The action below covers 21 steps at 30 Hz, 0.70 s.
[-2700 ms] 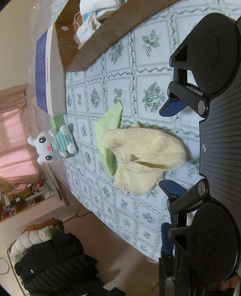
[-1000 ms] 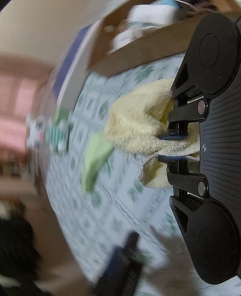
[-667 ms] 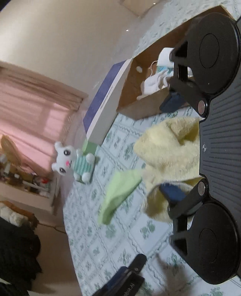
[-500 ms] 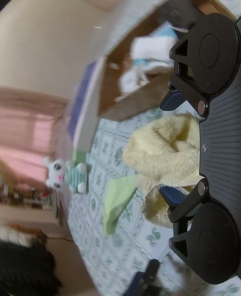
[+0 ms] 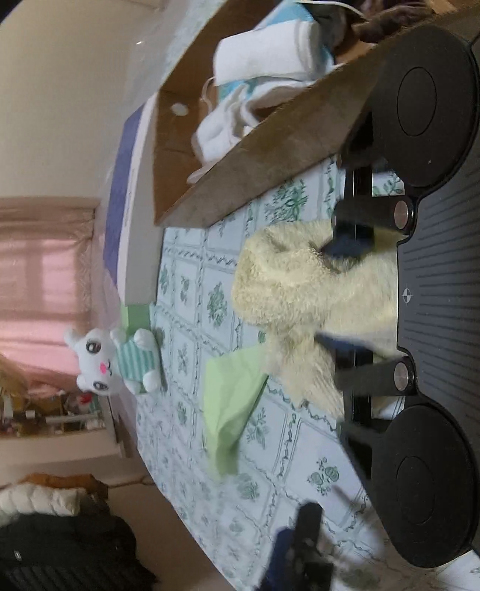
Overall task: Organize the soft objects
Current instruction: 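Lift the cream towel with the right gripper while the left approaches the green cloth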
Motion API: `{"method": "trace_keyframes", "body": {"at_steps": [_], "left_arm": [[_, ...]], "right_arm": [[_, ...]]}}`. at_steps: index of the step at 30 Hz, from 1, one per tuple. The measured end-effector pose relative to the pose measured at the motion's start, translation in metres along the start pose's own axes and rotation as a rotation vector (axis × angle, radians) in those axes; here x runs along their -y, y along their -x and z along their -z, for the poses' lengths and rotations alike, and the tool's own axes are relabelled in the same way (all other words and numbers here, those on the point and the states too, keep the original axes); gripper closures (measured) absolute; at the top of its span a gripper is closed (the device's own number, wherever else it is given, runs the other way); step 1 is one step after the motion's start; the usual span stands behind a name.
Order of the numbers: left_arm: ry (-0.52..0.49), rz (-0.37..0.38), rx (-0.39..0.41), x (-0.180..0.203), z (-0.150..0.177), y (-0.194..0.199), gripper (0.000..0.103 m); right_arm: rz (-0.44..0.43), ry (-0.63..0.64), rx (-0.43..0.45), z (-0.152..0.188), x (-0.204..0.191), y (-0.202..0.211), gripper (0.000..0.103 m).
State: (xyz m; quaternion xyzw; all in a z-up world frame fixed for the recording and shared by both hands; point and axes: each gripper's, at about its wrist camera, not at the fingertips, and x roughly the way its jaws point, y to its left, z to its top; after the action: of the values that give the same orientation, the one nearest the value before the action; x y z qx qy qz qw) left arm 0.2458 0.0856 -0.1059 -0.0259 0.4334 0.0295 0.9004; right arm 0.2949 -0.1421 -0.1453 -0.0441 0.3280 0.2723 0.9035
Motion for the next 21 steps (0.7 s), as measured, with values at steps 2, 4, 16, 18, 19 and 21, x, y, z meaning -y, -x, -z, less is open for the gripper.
{"method": "trace_keyframes", "body": {"at_steps": [2,4,16,18,19,21], "left_arm": [[0.006,0.008,0.013,-0.001,-0.006,-0.005,0.057],[0.007,0.015,0.032,0.000,-0.014,-0.010,0.057],[0.101,0.039,0.075,-0.009,-0.068,-0.054,0.055],[0.125,0.043,0.072,-0.013,-0.073,-0.061,0.055],[0.142,0.041,0.066,-0.015,-0.076,-0.066,0.055],[0.164,0.027,0.048,-0.017,-0.080,-0.075,0.055]], "right_arm": [[0.001,0.012,0.009,-0.002,-0.001,0.001,0.077],[0.009,-0.003,0.043,-0.006,0.000,0.006,0.078],[0.120,-0.036,0.184,-0.048,0.013,-0.006,0.078],[0.116,-0.049,0.185,-0.049,0.014,-0.011,0.078],[0.114,-0.045,0.175,-0.050,0.014,-0.016,0.078],[0.118,-0.036,0.155,-0.050,0.013,-0.024,0.078]]}}
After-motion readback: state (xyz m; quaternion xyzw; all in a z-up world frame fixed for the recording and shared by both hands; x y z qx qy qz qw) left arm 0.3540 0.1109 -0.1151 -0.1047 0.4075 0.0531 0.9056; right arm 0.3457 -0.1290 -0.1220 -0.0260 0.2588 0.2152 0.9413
